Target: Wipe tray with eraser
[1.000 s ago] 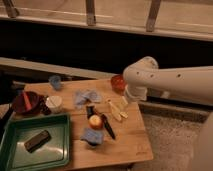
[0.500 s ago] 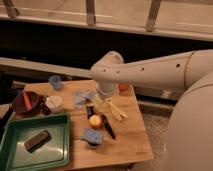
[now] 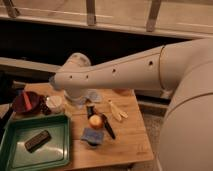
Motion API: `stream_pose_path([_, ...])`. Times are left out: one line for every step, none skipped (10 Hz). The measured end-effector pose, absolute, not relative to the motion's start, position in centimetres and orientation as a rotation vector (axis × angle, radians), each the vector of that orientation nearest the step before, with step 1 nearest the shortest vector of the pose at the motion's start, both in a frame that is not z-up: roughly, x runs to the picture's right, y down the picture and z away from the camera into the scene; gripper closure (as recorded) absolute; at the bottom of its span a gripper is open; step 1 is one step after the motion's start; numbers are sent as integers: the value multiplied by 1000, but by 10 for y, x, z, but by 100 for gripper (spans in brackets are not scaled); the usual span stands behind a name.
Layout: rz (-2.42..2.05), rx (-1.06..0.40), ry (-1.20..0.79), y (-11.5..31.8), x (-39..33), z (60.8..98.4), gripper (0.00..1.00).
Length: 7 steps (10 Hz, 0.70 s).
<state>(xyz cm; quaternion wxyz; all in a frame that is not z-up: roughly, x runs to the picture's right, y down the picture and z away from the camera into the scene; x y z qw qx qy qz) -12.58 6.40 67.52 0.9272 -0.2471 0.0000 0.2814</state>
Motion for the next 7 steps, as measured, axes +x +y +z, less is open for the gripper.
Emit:
stream_pose_path([578,-506,0,64,-125,675,20])
stream_pose_path([578,-507,0,64,-125,675,20])
stream_pose_path([576,-507,1,64,-125,675,20])
stream_pose_path([564,-506,2,65,-125,674,20])
stream_pose_path([538,-503,-5,66,-128,674,20])
stream_pose_path([504,-505,-22,70,-139,671,20])
stream_pose_path([457,-515,-48,77,-160,670,20])
